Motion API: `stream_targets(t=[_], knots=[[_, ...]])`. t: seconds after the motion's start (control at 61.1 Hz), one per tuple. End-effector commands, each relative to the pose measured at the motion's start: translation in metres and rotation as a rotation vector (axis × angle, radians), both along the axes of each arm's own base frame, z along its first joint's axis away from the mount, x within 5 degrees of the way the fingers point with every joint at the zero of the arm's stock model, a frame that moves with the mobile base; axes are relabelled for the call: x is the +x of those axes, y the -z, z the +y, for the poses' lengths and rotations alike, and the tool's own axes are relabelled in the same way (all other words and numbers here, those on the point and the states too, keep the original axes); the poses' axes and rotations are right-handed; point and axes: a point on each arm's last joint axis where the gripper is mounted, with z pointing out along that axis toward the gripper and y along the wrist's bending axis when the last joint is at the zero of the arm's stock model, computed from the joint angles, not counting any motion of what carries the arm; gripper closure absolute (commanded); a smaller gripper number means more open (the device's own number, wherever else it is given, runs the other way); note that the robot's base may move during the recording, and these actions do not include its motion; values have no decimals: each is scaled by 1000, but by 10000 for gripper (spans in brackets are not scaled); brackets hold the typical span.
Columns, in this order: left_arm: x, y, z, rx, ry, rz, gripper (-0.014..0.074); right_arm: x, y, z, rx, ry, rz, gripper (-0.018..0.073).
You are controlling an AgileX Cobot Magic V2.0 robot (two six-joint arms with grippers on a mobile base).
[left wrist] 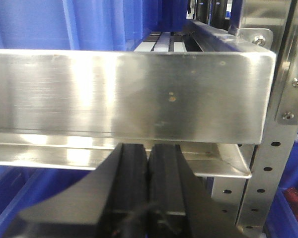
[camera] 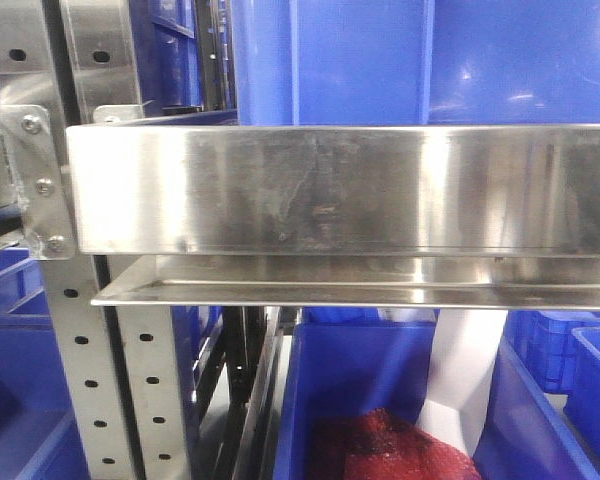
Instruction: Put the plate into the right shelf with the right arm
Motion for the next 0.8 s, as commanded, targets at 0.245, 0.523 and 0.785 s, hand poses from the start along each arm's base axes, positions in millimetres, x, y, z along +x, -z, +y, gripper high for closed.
stream_targets(t=[0.245, 0.523, 0.785], knots=[[0, -6, 2, -9, -18, -87, 643, 34, -83, 19, 18, -20, -136, 529], [0, -6, 2, -9, -18, -87, 643, 122, -123, 43, -14, 68, -44, 529], [0, -6, 2, -9, -18, -87, 643, 210, -100, 37, -66, 209, 119, 529]])
